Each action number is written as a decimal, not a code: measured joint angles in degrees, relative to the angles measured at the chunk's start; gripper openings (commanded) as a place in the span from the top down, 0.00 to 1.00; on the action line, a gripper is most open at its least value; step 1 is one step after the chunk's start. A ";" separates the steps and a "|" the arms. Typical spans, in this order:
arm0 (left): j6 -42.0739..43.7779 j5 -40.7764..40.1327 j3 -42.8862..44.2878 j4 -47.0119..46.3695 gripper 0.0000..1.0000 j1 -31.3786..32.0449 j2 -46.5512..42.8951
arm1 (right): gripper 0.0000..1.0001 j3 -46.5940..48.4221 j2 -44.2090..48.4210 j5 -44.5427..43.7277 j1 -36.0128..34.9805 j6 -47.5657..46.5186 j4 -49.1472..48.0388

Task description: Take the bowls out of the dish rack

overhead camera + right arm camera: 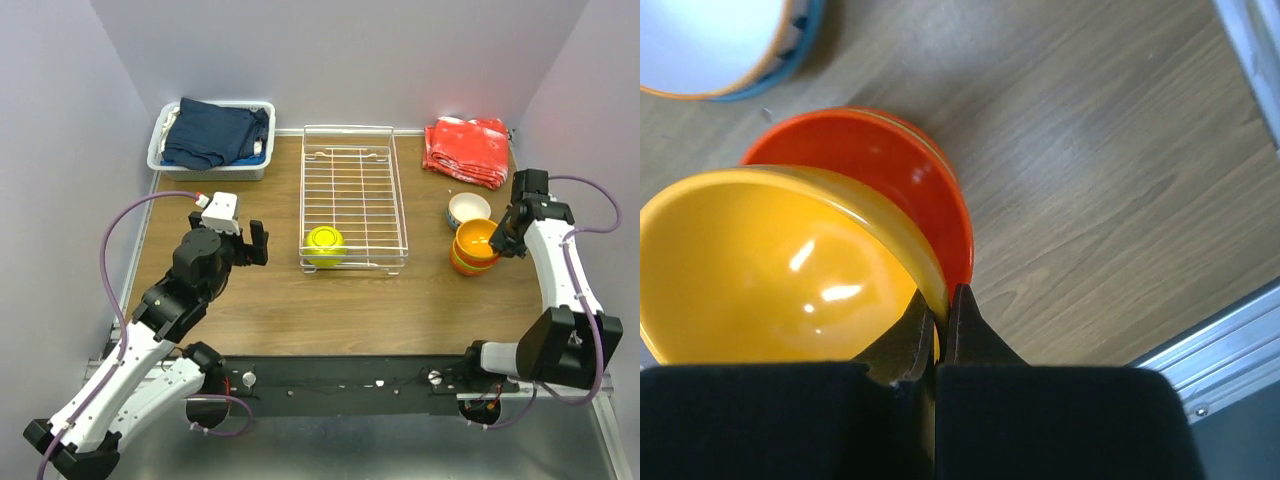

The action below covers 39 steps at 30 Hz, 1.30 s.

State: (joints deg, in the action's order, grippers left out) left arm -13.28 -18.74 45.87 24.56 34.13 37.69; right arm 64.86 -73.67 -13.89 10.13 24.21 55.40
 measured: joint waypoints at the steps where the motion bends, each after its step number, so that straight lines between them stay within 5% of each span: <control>1: 0.02 0.00 0.00 0.00 0.01 0.00 -0.35 | 0.93 -0.59 -0.68 0.44 0.39 -0.13 -0.37; 10: 0.07 0.02 -0.44 0.04 0.01 0.00 -1.03 | 0.41 -5.07 -4.13 4.96 3.50 -0.33 -3.63; 20: 0.31 1.92 -0.59 -0.07 0.01 0.00 1.64 | 0.07 -4.72 1.16 5.35 3.69 -0.15 -3.87; 26: 0.24 5.75 2.29 1.62 0.01 0.02 10.51 | 0.06 -3.87 12.22 8.79 3.72 -1.09 -6.67; 31: -0.68 6.34 10.69 5.20 0.01 1.33 21.20 | 0.06 -7.56 22.08 20.72 3.72 -1.86 -16.13; 39: -1.44 1.53 25.94 12.70 0.03 12.79 37.94 | 0.05 -19.54 26.23 36.65 3.72 -0.79 -25.16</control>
State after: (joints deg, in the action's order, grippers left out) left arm -14.72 -17.21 71.81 37.26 46.92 75.64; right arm 45.32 -47.44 22.76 13.85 23.42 30.24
